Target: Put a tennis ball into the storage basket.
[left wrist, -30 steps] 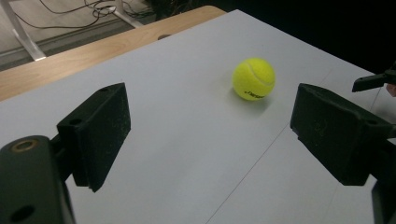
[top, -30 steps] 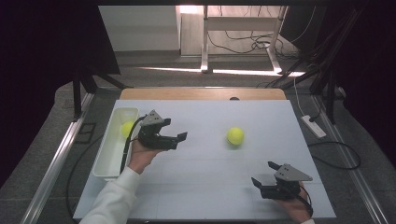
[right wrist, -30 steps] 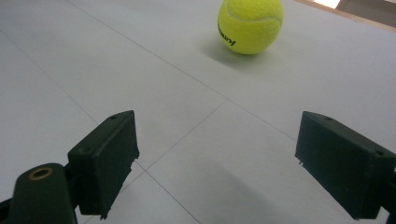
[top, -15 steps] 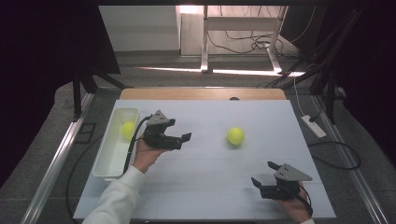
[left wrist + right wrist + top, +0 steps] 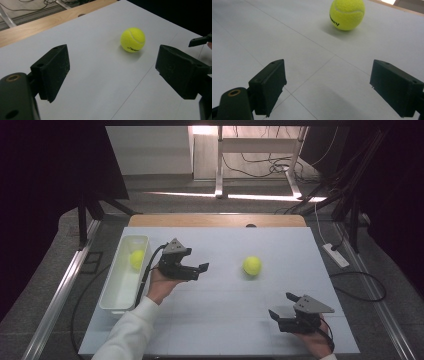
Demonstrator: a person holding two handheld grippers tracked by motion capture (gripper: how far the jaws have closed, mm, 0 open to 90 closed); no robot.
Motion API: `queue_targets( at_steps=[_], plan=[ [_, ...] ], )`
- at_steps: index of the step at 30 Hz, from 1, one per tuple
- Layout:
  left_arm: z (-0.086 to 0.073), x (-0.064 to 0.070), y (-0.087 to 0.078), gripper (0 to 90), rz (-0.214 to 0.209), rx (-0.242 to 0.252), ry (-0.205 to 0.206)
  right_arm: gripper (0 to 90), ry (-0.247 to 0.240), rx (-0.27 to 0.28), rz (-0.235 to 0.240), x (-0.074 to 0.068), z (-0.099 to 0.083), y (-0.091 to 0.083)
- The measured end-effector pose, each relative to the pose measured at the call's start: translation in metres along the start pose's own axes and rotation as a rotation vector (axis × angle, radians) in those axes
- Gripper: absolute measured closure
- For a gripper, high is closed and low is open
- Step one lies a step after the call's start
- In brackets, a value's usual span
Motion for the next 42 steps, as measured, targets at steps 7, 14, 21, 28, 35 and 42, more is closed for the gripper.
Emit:
queue_targets(
  at_steps=[7,14,21,28,35,42],
  plan=[
    [-0.003,0.001,0.012,12.9,-0.011,-0.005,-0.006,13.0,0.002,0.004,0.005,0.000,0.000,0.000],
    [-0.004,0.002,0.020,13.0,-0.015,-0.014,-0.009,13.0,-0.007,0.007,0.007,0.000,0.002,0.002],
    [-0.002,0.006,0.028,13.0,-0.023,-0.015,-0.006,13.0,-0.006,0.008,0.005,0.001,0.002,0.001],
    [0.001,0.009,0.035,13.1,-0.030,-0.017,0.000,13.0,-0.004,0.010,0.005,0.000,0.002,0.001],
    [0.003,0.008,0.041,13.1,-0.028,-0.022,-0.003,13.0,-0.002,0.007,0.006,0.000,0.002,0.001],
    [0.004,0.010,0.045,13.0,-0.032,-0.028,-0.002,13.0,-0.005,0.008,0.005,0.000,0.002,0.001]
  ],
)
Point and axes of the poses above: each handheld gripper's, and its own axes: y roughly forward along the jaws, z roughly out of its top, x roughly to its right, the point moved 7 cm from there along y, roughly forward along the jaws, and after that the axes turned 7 degrees about x, right-handed, at the moved point
